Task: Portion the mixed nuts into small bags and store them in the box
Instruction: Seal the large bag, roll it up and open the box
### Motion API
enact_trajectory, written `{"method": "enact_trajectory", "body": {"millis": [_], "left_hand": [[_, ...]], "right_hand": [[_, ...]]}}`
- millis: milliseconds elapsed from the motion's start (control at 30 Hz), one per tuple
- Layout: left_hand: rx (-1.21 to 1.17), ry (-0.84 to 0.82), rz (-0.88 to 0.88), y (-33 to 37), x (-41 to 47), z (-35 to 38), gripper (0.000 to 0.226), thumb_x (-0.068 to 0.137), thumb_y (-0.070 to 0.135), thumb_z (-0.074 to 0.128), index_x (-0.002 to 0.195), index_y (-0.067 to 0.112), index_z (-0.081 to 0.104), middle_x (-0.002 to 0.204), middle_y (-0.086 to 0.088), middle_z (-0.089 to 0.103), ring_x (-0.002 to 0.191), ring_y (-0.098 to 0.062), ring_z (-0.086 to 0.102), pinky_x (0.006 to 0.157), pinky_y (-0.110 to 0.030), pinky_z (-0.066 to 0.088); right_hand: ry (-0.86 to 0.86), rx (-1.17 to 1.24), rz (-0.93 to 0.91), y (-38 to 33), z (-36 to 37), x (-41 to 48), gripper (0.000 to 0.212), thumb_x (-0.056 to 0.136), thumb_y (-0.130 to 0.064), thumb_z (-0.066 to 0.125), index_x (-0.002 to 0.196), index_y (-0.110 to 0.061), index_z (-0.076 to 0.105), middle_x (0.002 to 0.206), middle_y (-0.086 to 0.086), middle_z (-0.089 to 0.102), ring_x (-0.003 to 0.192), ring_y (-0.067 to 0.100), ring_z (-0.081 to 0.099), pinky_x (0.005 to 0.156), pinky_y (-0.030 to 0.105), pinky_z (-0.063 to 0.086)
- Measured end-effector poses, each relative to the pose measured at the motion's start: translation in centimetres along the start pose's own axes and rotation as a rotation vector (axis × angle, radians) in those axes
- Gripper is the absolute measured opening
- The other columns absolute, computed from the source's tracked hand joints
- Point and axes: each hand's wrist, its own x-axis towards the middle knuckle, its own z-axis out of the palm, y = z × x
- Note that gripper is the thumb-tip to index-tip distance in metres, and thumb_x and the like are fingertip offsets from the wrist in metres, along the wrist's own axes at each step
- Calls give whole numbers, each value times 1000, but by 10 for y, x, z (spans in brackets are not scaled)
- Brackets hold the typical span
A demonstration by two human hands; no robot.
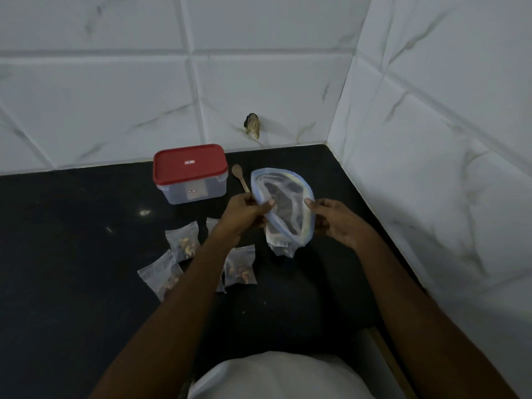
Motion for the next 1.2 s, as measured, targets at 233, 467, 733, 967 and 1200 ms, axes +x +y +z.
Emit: {"method": "enact_trajectory", "body": {"millis": [233, 467, 733, 967, 1200], "left_hand": [[-268, 120, -5, -30, -7, 13, 31, 86, 21, 72, 114, 10, 63, 111, -10, 70, 100, -24, 69, 89, -42, 57], [-301, 48, 35, -54, -17, 12, 60, 70, -6, 77, 123, 8, 54, 124, -12, 63, 111, -25, 64, 90, -38, 56], [-290, 181, 107, -56, -20, 20, 60, 68, -6, 80, 119, 11, 54, 118, -10, 64, 98, -23, 70, 80, -41, 59], [-326, 531, 160, -37, -11, 39, 51, 74, -13, 68, 112, 14, 47, 101, -3, 59, 89, -20, 66, 69, -41, 61], [-459, 404, 8, -26, -11, 36, 42, 80, 0, 71, 114, 13, 51, 108, -11, 63, 96, -26, 68, 69, -36, 61]], "right_hand": [[-102, -38, 122, 18, 5, -12, 25, 88, -25, 71, 107, -8, 65, 104, 11, 74, 90, 21, 71, 75, 33, 58], [44, 262, 36, 29, 35, -14, 16, 101, -18, 53, 109, -6, 57, 113, 17, 67, 95, 25, 69, 85, 39, 57], [-6, 254, 19, 28, 38, -25, 26, 93, -13, 65, 116, -5, 56, 110, 15, 71, 93, 26, 72, 74, 34, 59], [308, 56, -26, 16, 59, -12, 6, 95, -12, 56, 97, -8, 52, 86, 12, 59, 64, 14, 57, 54, 25, 50], [22, 503, 63, 11, 47, -22, 10, 95, -20, 62, 96, -10, 63, 100, 14, 72, 89, 23, 71, 88, 37, 56]]}}
